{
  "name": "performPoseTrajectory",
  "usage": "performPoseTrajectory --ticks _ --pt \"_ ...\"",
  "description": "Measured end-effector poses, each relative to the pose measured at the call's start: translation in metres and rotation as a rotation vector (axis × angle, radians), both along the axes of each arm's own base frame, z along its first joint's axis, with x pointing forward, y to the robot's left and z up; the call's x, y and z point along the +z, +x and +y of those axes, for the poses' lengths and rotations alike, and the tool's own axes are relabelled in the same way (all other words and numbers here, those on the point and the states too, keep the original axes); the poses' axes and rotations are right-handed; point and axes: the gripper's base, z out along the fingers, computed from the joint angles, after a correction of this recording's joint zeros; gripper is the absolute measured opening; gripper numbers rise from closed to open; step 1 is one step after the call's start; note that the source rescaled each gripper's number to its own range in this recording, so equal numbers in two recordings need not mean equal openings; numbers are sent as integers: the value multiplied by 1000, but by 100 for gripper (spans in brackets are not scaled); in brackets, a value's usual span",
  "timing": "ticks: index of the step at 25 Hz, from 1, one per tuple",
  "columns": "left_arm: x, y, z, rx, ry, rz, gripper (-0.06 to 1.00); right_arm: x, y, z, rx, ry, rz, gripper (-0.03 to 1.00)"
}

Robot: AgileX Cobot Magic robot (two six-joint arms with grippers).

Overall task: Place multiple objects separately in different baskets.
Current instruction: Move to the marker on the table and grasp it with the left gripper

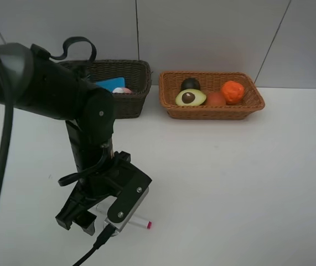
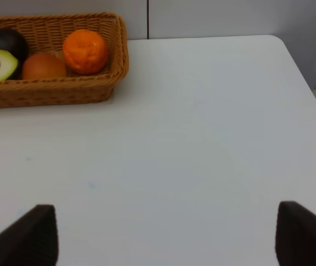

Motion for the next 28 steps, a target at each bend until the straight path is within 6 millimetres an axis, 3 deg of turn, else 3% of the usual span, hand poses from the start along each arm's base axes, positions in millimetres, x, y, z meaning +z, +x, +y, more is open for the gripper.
performPoseTrajectory --ticks 19,25,28 --pt "-12 5 -7 -8 -41 -50 99 0 0 0 0 0 0 94" --pt "-19 6 -7 -7 -28 -40 80 0 0 0 0 0 0 94" --pt "-19 6 -7 -7 -28 -40 76 0 0 0 0 0 0 94"
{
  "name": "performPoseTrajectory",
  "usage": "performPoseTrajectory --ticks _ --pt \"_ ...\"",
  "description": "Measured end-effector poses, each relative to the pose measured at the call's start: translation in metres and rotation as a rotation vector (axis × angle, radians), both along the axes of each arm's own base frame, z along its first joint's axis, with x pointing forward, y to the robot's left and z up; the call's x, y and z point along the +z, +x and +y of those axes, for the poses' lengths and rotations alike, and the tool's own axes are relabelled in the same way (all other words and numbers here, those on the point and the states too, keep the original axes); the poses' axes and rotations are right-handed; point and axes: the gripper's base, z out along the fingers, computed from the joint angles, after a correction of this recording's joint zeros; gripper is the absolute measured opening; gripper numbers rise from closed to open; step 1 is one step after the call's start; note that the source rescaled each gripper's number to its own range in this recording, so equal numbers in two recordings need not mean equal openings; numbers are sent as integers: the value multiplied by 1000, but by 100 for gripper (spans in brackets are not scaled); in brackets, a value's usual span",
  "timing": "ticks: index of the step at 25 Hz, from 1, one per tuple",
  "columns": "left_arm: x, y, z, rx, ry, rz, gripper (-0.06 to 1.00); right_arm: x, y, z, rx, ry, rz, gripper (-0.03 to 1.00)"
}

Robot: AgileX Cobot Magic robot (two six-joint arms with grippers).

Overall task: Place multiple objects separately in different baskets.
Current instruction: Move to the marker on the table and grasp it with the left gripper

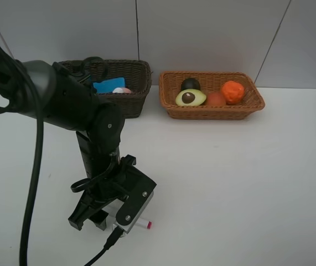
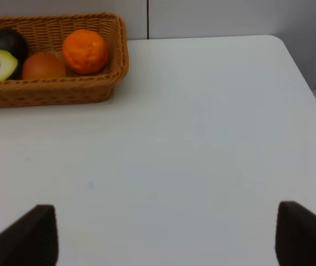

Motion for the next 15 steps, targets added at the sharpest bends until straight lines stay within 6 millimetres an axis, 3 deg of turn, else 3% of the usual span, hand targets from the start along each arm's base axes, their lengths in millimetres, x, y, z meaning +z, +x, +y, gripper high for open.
performPoseTrajectory --ticks 15 --pt "-2 1 -1 -1 8 9 75 0 0 0 0 0 0 94"
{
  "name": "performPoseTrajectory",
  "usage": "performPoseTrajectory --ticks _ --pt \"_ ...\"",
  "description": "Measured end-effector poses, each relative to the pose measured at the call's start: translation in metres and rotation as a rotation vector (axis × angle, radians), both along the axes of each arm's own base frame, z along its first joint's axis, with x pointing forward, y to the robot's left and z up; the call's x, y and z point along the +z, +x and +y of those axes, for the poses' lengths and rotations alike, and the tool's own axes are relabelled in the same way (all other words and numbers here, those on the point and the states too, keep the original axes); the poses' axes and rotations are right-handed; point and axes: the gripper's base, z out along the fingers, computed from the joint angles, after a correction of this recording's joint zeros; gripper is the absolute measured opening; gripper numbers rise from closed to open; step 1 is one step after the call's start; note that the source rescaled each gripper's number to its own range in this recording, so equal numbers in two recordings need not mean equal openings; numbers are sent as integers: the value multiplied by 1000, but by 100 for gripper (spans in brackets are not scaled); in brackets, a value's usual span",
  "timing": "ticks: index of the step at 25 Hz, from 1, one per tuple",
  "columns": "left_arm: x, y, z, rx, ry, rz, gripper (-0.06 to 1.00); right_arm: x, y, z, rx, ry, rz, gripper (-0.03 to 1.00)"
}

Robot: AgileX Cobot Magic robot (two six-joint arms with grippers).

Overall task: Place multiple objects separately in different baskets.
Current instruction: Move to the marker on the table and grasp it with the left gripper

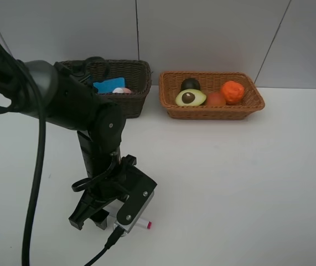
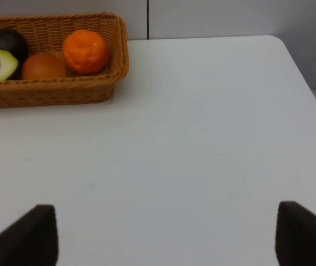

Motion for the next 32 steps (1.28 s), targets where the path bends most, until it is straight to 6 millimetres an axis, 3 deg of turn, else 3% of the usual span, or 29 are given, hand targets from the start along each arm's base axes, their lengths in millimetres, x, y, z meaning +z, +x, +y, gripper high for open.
performPoseTrajectory --ticks 8,10,13,14,15,32 --pt "0 0 0 0 0 0 69 0 0 0 0 0 0 94" --pt "0 0 0 0 1 1 58 0 0 0 0 0 0 94" --pt "-2 -1 1 -3 12 10 22 0 0 0 0 0 0 94" --pt "-2 -1 1 -4 19 17 5 0 0 0 0 0 0 94" --pt "-2 -1 2 -6 22 18 0 0 0 0 0 0 0 94" --pt "3 2 -1 -16 16 -3 2 0 0 0 0 0 0 94"
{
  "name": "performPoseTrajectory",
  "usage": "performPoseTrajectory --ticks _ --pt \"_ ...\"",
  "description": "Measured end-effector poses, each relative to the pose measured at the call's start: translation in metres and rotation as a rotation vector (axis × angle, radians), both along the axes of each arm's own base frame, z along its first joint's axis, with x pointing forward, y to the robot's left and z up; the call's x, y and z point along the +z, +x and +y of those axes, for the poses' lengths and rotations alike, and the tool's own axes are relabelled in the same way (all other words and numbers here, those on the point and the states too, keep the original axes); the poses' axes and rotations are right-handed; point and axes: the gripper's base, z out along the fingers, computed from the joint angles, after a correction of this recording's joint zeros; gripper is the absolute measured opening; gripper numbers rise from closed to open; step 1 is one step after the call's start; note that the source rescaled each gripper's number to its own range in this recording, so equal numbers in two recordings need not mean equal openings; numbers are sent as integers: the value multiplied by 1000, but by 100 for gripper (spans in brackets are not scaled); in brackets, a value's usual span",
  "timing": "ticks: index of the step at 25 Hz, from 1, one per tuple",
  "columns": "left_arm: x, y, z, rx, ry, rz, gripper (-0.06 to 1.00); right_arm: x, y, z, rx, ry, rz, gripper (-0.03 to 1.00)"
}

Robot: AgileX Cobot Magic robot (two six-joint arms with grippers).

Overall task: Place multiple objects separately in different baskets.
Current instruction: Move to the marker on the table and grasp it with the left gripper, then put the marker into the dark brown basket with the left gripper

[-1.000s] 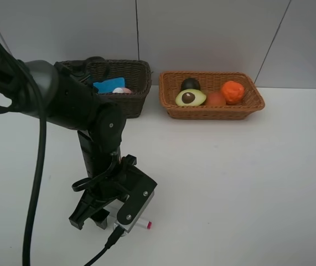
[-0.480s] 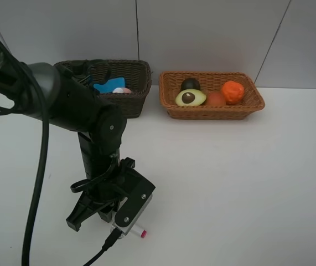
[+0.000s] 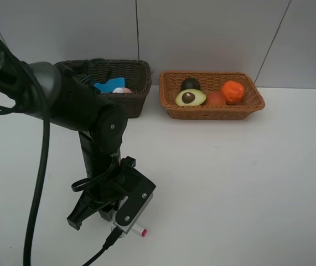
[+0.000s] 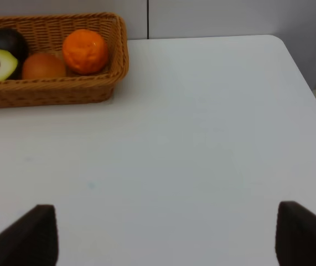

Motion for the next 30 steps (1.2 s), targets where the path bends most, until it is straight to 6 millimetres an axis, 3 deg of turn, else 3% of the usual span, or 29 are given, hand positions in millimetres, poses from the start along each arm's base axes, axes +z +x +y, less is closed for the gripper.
performPoseTrajectory --ticks 13,22,30 --pt "74 27 -18 8 -51 -132 2 0 0 0 0 0 0 94" --pt "152 79 -21 262 -141 -308 2 0 0 0 0 0 0 94" --pt "203 129 8 572 -195 -557 2 0 0 0 0 0 0 94"
